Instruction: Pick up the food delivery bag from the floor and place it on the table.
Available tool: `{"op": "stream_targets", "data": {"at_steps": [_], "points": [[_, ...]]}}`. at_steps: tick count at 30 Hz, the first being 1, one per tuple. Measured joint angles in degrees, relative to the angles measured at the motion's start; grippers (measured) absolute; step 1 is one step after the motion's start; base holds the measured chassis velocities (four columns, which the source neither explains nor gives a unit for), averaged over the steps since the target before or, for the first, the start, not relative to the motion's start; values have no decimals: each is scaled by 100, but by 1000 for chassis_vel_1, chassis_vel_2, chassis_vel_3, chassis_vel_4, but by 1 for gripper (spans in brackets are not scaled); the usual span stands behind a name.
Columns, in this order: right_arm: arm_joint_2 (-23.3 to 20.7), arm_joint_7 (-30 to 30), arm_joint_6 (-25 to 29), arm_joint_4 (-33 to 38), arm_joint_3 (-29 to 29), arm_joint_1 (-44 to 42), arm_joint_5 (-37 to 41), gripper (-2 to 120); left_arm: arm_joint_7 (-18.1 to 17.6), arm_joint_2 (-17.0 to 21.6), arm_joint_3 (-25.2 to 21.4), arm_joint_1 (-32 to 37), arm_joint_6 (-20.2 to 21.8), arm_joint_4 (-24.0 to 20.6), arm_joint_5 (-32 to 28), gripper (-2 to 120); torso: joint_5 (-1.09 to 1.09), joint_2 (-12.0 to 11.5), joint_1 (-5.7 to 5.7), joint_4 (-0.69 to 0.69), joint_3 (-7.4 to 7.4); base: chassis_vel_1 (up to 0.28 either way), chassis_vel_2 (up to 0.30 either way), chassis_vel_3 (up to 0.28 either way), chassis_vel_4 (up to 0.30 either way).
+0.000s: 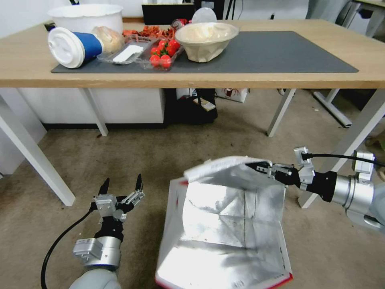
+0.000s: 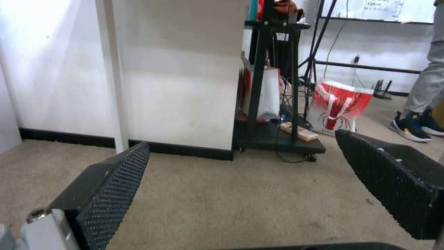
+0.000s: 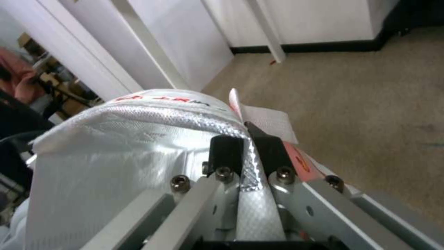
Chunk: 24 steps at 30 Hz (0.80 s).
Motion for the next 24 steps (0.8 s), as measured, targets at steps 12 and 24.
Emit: {"op": "stream_targets", "data": {"at_steps": [12,24], "points": [[51,-14,2,114,-39,-5,-27,0,4,-4,-5,-21,69,-14,-38,100,0,0,0,0,0,0,0,0,0],[181,-65,29,155,-118,-43,-183,0,-39,-6,15,-39,52,3,-14,100,0,0,0,0,0,0,0,0,0]]}}
